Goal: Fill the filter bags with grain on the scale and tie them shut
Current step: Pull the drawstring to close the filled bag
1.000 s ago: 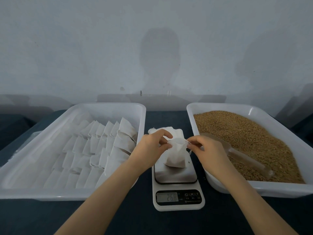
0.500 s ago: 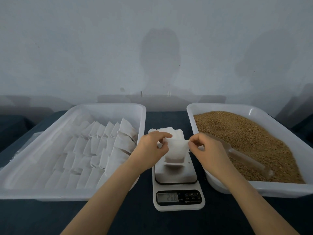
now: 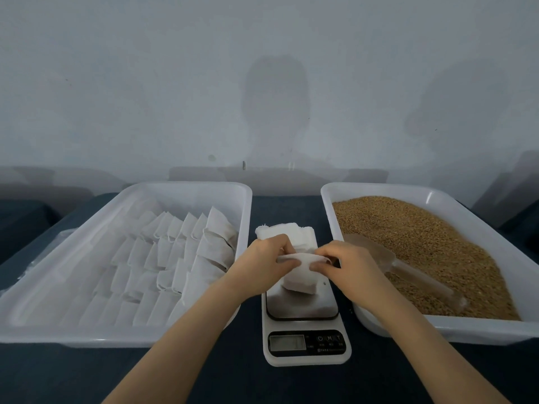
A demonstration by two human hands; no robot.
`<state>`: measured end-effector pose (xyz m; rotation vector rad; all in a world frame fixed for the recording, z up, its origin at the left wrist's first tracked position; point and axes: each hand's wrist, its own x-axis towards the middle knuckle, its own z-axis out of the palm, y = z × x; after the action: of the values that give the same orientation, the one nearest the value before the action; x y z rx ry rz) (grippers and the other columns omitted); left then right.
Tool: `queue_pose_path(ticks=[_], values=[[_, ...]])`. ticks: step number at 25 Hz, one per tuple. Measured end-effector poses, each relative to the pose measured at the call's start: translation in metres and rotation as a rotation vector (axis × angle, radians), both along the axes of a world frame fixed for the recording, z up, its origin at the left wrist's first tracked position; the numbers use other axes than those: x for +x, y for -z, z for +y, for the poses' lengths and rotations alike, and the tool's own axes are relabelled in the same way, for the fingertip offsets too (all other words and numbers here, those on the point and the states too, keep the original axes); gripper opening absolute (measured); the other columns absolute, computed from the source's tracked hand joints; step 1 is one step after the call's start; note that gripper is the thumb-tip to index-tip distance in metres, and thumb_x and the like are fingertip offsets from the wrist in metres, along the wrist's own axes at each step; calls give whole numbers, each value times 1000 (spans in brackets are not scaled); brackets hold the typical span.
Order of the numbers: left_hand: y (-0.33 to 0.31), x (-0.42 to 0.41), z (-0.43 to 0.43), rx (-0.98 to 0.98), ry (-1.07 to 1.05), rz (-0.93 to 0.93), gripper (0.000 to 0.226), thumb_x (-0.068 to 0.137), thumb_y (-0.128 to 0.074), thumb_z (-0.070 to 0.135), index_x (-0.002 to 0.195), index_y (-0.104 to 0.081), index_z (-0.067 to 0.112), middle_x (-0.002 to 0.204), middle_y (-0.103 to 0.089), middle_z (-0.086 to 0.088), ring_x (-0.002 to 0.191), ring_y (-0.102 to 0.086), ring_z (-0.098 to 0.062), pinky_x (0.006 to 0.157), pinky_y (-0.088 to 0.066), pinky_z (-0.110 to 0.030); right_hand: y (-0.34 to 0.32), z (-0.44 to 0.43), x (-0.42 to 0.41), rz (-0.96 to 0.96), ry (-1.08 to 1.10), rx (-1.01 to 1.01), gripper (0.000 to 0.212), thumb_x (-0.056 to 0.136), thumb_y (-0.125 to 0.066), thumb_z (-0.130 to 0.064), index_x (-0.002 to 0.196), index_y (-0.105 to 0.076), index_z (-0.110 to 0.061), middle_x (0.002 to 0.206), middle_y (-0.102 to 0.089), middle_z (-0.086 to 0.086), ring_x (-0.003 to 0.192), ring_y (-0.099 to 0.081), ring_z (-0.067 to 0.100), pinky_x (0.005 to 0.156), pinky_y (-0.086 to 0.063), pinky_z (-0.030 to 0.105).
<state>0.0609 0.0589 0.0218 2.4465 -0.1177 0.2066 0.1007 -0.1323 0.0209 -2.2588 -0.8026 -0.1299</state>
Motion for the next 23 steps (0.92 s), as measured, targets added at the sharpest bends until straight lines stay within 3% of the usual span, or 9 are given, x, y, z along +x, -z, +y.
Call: queue_pose_path(ticks=[5, 7, 9, 12, 15, 16, 18, 23], values=[[-1, -3, 0, -53, 26, -27, 20, 87, -69, 29, 80, -51, 35, 67, -53, 16, 61, -51, 16, 54, -37, -2, 1, 0, 1, -5, 41, 27, 10, 87, -65, -24, 77, -64, -22, 63, -57, -9, 64, -56, -2, 59, -39, 8], [-1, -4, -1, -47, 77, 12, 18, 83, -73, 30, 97, -62, 32, 76, -60, 13, 65, -53, 14, 58, -37, -1, 2, -1, 0, 21, 35, 23, 12, 88, -64, -24, 76, -62, -25, 60, -56, -7, 61, -54, -2, 59, -40, 10], [0, -2, -4, 63, 114, 29, 27, 82, -73, 33, 108, -69, 26, 85, -68, 6, 73, -58, 1, 64, -42, -7, 1, -1, -2, 23, 9, 20, 10, 87, -64, -26, 78, -63, -27, 62, -58, -6, 61, -54, -1, 59, -41, 12], [-2, 0, -5, 122, 116, 14, 22, 88, -67, 34, 98, -75, 16, 84, -70, -5, 76, -60, -16, 67, -45, -19, -4, 0, -5, 81, -53, 12, 7, 81, -70, -30, 85, -66, -34, 75, -65, -16, 71, -58, -5, 62, -44, 11], [-4, -2, -1, -10, 97, 28, 18, 88, -68, 27, 72, -72, 22, 57, -57, 14, 55, -50, -1, 53, -36, -9, -6, 1, -6, 85, -3, 1, 13, 80, -72, -26, 81, -65, -36, 72, -64, -14, 74, -57, -5, 61, -41, 11], [-6, -1, 1, -62, 75, 60, 30, 87, -70, 26, 57, -63, 30, 48, -49, 15, 49, -45, 0, 49, -33, -9, -6, 0, -6, 61, 29, 32, 12, 81, -71, -24, 81, -65, -35, 72, -64, -14, 75, -57, -6, 62, -41, 8], [-18, 2, 12, -127, 18, 104, 51, 83, -72, 25, 42, -43, 28, 41, -39, 13, 43, -36, -3, 46, -31, -13, -6, -2, -8, 62, 81, 144, 11, 83, -68, -22, 87, -66, -32, 75, -65, -14, 79, -58, -9, 66, -41, 3], [-69, 31, 92, -174, -278, -11, 38, 83, -72, 20, 52, -51, 14, 49, -51, 4, 47, -55, -10, 52, -45, -23, -4, -4, -7, 85, 99, 148, 16, 88, -63, -18, 95, -63, -32, 79, -65, -18, 80, -58, -13, 66, -41, 1]])
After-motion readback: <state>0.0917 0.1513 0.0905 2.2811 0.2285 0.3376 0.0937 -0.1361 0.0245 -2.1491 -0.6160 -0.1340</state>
